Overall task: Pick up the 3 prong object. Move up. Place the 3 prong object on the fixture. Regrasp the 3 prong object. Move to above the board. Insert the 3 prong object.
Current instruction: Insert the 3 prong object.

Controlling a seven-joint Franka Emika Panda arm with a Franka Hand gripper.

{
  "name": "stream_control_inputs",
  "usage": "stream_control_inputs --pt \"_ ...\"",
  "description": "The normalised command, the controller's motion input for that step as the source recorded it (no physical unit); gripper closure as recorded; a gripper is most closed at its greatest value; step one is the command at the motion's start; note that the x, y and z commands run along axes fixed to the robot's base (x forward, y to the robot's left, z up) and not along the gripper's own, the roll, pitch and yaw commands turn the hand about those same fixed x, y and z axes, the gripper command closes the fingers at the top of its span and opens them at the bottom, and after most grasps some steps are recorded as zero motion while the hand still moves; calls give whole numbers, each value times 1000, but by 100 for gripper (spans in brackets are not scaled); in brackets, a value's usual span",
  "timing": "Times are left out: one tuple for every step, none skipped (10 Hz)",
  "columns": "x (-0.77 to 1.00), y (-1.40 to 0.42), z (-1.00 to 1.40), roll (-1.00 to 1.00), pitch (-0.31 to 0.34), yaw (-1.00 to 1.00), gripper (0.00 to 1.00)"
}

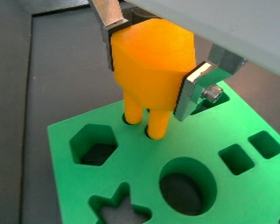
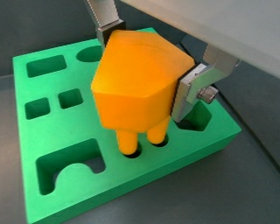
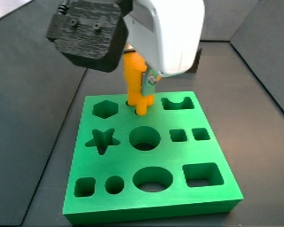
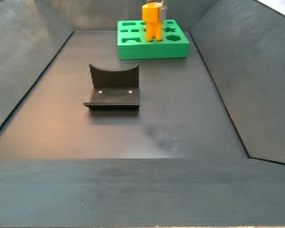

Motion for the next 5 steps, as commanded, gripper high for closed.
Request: stream_control_inputs --pt "340 0 -383 134 0 0 100" --pt "354 -63 -409 120 0 0 100" --pt "351 -106 -446 93 0 -11 100" --pt "374 -157 -460 97 6 -31 100" --pt "391 -194 -466 91 20 -57 100"
